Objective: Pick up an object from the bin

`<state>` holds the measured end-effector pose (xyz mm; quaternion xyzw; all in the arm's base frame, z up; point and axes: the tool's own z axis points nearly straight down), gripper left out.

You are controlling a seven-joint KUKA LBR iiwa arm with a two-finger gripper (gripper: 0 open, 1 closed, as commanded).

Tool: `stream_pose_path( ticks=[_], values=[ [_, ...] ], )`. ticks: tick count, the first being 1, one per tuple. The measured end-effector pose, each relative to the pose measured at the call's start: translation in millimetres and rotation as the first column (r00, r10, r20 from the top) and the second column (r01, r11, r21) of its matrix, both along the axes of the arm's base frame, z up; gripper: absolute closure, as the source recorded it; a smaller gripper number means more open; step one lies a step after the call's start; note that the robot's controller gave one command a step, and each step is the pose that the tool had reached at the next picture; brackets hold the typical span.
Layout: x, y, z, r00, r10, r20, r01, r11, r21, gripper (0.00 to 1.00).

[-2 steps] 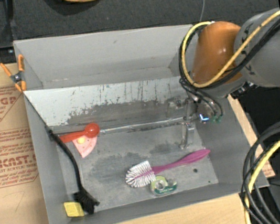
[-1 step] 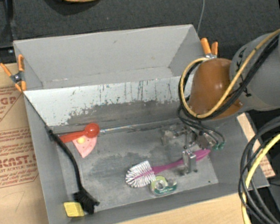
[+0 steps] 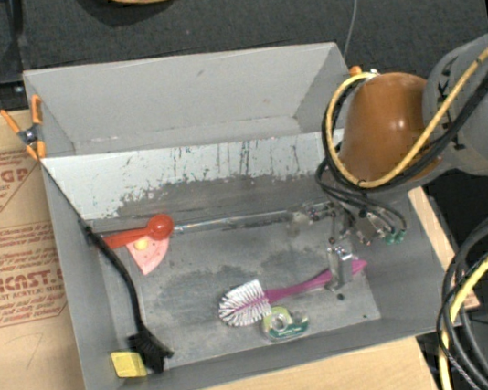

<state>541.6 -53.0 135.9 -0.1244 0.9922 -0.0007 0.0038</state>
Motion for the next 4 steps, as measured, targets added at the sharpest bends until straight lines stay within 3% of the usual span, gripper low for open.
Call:
stream_pose_path(
  ticks=[1, 2, 3, 4],
  values=[
    [-4.7, 48, -37, 1.000, 0.008, -0.016, -0.008, 1.000, 0.003, 0.00],
    [3.0, 73, -66, 0.989, 0.146, 0.001, -0.146, 0.989, -0.003, 0.00],
    [-23.0, 70, -66, 0.992, 0.127, -0.013, -0.127, 0.992, 0.004, 1.00],
    [-23.0, 70, -66, 0.992, 0.127, -0.013, -0.127, 0.992, 0.004, 1.00]
  ],
)
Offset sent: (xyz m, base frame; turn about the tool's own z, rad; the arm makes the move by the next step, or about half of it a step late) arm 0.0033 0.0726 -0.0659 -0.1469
